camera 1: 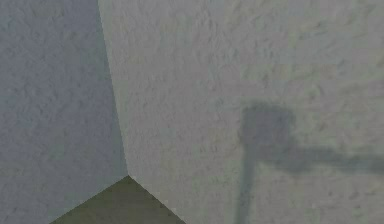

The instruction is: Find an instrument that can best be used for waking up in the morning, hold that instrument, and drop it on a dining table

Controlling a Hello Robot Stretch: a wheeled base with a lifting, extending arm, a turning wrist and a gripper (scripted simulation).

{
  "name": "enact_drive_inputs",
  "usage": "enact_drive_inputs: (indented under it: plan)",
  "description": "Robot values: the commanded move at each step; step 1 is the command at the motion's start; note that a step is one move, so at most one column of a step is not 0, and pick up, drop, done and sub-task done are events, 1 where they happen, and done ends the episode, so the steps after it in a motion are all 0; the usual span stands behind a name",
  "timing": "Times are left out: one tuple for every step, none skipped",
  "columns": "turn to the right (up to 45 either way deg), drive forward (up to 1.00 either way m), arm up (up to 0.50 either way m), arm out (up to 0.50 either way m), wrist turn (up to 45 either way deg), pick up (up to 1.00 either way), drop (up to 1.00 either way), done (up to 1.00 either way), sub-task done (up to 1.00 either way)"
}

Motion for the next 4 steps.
enact_drive_inputs:
  plan:
    - [0.0, 0.00, 0.00, 0.00, -30.0, 0.00, 0.00, 0.00, 0.00]
    - [0.0, 0.00, 0.00, -0.48, 0.0, 0.00, 0.00, 0.00, 0.00]
    - [-45.0, 0.00, 0.00, 0.00, 0.0, 0.00, 0.00, 0.00, 0.00]
    - [-45.0, 0.00, 0.00, 0.00, 0.0, 0.00, 0.00, 0.00, 0.00]
